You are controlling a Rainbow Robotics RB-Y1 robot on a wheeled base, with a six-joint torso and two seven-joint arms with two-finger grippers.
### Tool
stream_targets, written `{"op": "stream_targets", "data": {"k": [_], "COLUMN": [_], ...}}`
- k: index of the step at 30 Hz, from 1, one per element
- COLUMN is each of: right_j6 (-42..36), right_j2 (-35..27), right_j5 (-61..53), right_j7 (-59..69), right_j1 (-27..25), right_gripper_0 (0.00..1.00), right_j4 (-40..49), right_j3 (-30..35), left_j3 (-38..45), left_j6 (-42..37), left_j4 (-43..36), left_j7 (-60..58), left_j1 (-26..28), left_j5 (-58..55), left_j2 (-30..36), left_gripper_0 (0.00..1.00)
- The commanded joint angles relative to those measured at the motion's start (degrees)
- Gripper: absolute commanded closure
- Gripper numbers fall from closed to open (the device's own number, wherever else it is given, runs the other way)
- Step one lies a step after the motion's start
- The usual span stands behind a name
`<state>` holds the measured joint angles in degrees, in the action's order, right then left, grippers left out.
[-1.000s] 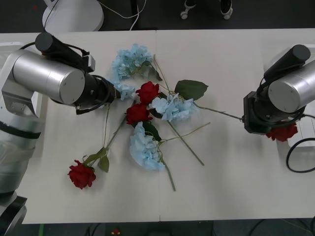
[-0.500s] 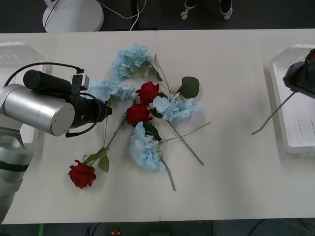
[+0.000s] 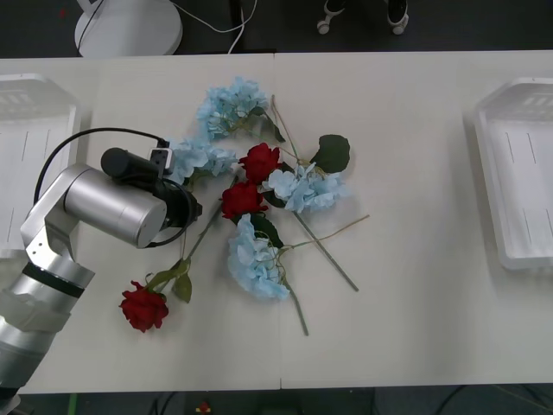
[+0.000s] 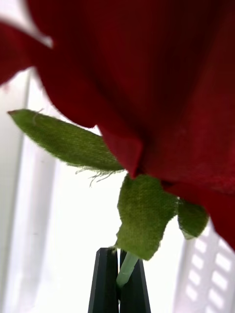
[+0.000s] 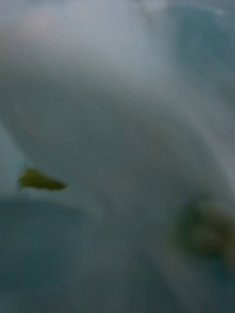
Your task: Put the red flowers into the right box and the blue flowers into the left box
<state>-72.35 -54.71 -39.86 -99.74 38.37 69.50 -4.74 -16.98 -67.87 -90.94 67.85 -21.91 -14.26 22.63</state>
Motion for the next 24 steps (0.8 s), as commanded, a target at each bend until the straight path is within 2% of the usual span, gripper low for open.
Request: {"op": "stream_targets", "data": {"k": [1, 3, 4, 5, 7, 9, 17, 18, 19, 20, 21, 24], "right_j6": [4.8, 7.3, 9.3, 10.3, 14.0, 16.4, 21.7, 22.2, 22.3, 22.3, 22.4, 22.3], "right_j2": [-2.9, -2.9, -2.9, -2.9, -2.9, -2.9, -1.4, -1.2, -1.2, -1.2, -1.2, -1.4], "right_j5": [3.8, 4.5, 5.0, 5.2, 6.6, 7.0, 9.6, 9.6, 9.6, 9.6, 9.6, 9.2], "right_j7": [-0.6, -0.7, -0.7, -0.7, -0.5, -0.4, 0.1, 0.0, 0.2, 0.2, 0.3, 0.2], "right_j1": [2.8, 2.8, 2.8, 2.8, 2.8, 2.8, 2.8, 2.8, 2.8, 2.8, 2.8, 2.9], "right_gripper_0": [1.00, 1.00, 1.00, 1.00, 1.00, 1.00, 1.00, 0.93, 0.82, 0.62, 0.50, 0.31], "right_j4": [-2.3, -4.1, -5.4, -6.1, -8.9, -11.1, -18.4, -19.0, -19.1, -19.0, -19.1, -19.1], "right_j3": [-6.0, -8.0, -9.6, -10.3, -13.0, -14.4, -15.0, -15.0, -14.9, -14.9, -15.0, -14.8], "left_j3": [-0.8, -0.8, -0.8, -0.8, -0.8, -0.8, -0.4, -0.2, -0.1, 0.5, 0.9, 3.1], "left_j6": [1.3, 1.5, 1.7, 1.9, 2.5, 2.5, 2.5, 2.5, 2.5, 2.5, 2.3, -0.1], "left_j4": [4.5, 5.9, 6.6, 6.8, 7.2, 7.2, 7.0, 6.8, 6.7, 6.4, 6.0, 4.3], "left_j7": [4.7, 4.7, 4.7, 4.7, 4.8, 4.8, 4.2, 4.1, 4.0, 4.0, 3.9, 3.8], "left_j1": [-6.1, -7.2, -7.5, -7.8, -7.9, -7.9, -7.9, -7.9, -7.9, -7.9, -8.0, -8.6], "left_j5": [2.0, 2.6, 2.8, 2.9, 2.9, 2.9, 2.6, 2.4, 2.3, 2.1, 1.9, 1.3], "left_j2": [-3.5, -4.0, -4.3, -4.4, -4.4, -4.4, -4.4, -4.4, -4.4, -4.4, -4.4, -4.4], "left_gripper_0": [0.00, 0.01, 0.17, 0.26, 0.77, 1.00, 1.00, 1.00, 1.00, 1.00, 1.00, 1.00]}}
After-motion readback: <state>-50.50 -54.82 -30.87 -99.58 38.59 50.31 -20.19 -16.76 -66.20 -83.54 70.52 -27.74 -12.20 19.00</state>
